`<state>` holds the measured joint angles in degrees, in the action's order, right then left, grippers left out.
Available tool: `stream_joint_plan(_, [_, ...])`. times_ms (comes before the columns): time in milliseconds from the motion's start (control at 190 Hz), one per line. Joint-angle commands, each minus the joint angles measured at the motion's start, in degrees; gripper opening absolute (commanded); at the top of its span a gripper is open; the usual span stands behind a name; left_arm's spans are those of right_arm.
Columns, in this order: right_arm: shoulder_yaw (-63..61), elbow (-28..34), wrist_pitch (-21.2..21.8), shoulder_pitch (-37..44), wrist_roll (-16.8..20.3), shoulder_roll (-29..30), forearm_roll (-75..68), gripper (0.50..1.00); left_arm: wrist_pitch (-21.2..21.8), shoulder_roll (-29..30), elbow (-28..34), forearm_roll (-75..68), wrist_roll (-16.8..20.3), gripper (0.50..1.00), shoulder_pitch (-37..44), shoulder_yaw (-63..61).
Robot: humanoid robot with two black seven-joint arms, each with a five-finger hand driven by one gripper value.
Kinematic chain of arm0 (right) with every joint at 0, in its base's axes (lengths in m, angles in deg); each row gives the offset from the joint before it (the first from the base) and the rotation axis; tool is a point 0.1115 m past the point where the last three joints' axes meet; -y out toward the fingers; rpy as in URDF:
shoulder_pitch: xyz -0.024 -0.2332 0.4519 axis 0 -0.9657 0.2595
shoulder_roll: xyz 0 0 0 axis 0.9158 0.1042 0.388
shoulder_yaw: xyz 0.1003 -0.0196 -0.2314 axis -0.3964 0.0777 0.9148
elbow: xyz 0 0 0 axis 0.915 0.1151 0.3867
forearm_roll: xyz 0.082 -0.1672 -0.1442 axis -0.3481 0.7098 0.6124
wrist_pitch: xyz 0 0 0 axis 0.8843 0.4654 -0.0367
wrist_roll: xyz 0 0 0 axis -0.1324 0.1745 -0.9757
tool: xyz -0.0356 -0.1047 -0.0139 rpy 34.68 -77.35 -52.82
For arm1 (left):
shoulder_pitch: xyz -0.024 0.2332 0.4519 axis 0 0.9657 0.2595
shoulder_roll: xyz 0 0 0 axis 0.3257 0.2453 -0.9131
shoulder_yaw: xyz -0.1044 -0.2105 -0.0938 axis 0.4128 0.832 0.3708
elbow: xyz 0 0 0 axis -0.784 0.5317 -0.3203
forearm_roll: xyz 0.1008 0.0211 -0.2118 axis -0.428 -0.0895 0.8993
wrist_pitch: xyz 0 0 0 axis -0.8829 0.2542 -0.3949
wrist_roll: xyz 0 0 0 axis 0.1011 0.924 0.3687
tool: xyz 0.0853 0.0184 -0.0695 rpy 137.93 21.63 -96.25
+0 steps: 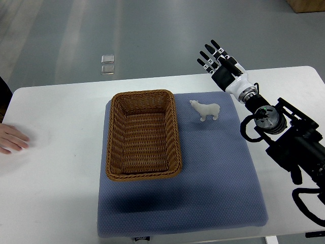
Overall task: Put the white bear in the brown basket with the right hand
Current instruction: 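Move the right hand over the white bear figurine and lower it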
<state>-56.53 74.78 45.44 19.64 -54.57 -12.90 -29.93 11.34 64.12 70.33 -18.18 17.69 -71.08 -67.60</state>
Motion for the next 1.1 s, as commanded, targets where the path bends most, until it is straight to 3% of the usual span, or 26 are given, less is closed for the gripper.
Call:
stream_joint_plan(0, [0.0,0.0,0.0,0.1,0.0,0.0,0.1,0.934,0.0,0.0,-0.1,0.0,0.0,1.000,0.0,0.0])
stream_joint_plan(268, [0.0,0.2,0.2,0.4,0.0,-0.2,4.3,0.934,0.0,0.0,-0.1,0.0,0.0,1.000,0.0,0.3])
stream_joint_plan(511, [1.8,2.7,1.0,4.2,2.0,-2.8,22.7,0.934,0.0,0.0,-0.2,0.0,0.0,1.000,0.0,0.2])
stream_joint_plan(689, [14.2,5.6,7.3,12.7,5.5,-9.8,41.8,0.932,-0.1,0.0,-0.1,0.0,0.0,1.000,0.0,0.2])
stream_joint_plan(863, [32.6,7.5,14.3,26.2,12.5,-15.3,51.1,0.932,-0.6,0.0,-0.3,0.0,0.0,1.000,0.0,0.2])
stream_joint_plan(984, [44.2,7.6,14.9,33.9,15.6,-15.8,51.3,0.934,-0.6,0.0,-0.4,0.0,0.0,1.000,0.0,0.1])
stream_joint_plan(1095, [49.4,7.6,14.9,36.4,16.2,-14.9,51.4,0.932,-0.7,0.0,-0.4,0.0,0.0,1.000,0.0,0.1])
